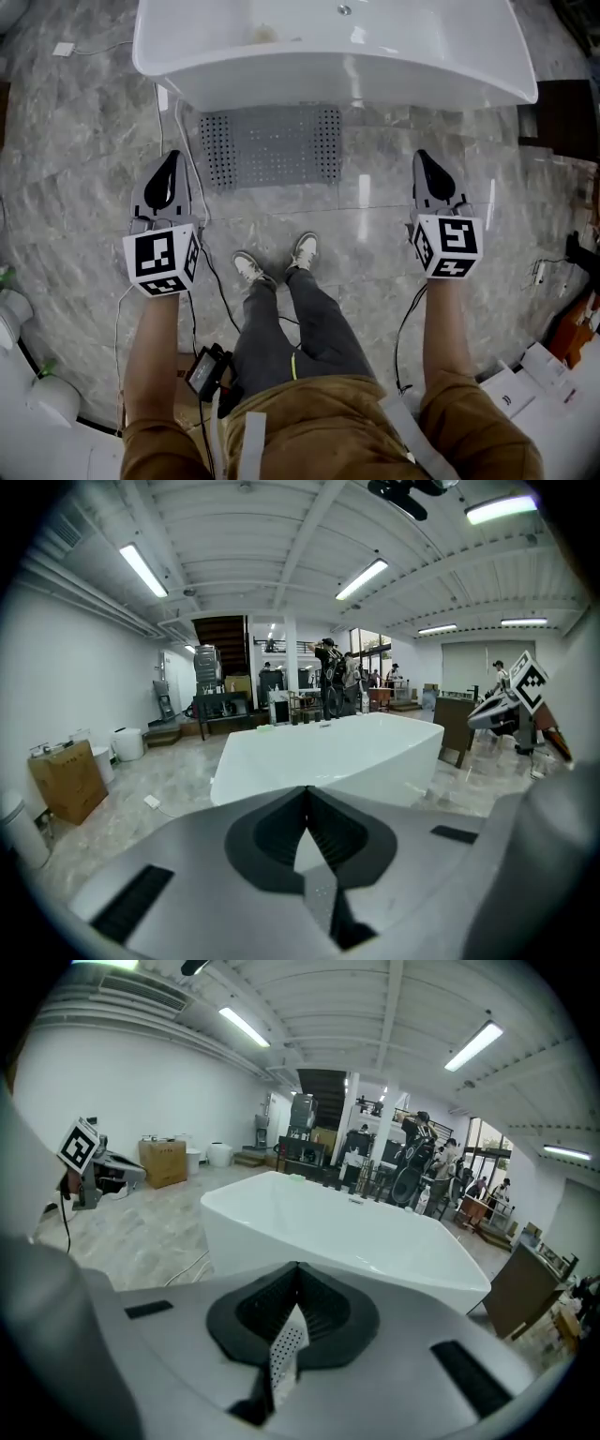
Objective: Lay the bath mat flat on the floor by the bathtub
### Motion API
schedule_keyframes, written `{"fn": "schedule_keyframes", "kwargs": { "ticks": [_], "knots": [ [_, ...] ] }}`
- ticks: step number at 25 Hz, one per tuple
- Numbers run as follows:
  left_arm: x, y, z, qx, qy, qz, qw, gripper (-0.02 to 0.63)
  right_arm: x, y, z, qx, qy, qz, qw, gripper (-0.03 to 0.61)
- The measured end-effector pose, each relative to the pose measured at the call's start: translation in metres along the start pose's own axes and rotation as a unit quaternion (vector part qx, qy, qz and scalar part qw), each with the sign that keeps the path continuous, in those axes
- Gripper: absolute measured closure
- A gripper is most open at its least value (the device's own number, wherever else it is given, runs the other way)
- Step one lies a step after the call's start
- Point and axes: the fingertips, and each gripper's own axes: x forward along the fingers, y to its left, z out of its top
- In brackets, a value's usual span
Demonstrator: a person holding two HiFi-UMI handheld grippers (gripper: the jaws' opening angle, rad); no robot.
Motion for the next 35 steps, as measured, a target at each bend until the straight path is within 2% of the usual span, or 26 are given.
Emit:
{"fn": "schedule_keyframes", "kwargs": {
  "ticks": [7,11,16,26,35],
  "knots": [
    [-0.038,0.005,0.055,-0.020,-0.039,0.013,0.9990,0.609,-0.039,-0.003,0.031,0.014,-0.016,-0.009,1.000,0.574],
    [-0.061,0.004,0.092,-0.002,-0.072,0.024,0.9971,0.609,-0.061,-0.002,0.058,0.021,-0.035,-0.010,0.999,0.574],
    [-0.095,-0.004,0.132,0.016,-0.111,0.019,0.9935,0.609,-0.092,-0.003,0.087,0.039,-0.061,-0.012,0.997,0.574],
    [-0.160,-0.008,0.183,0.016,-0.155,0.025,0.9875,0.609,-0.146,-0.002,0.126,0.026,-0.093,-0.010,0.995,0.574],
    [-0.226,-0.004,0.234,0.034,-0.210,0.033,0.9767,0.609,-0.213,-0.005,0.179,0.017,-0.166,-0.027,0.986,0.574]
  ]
}}
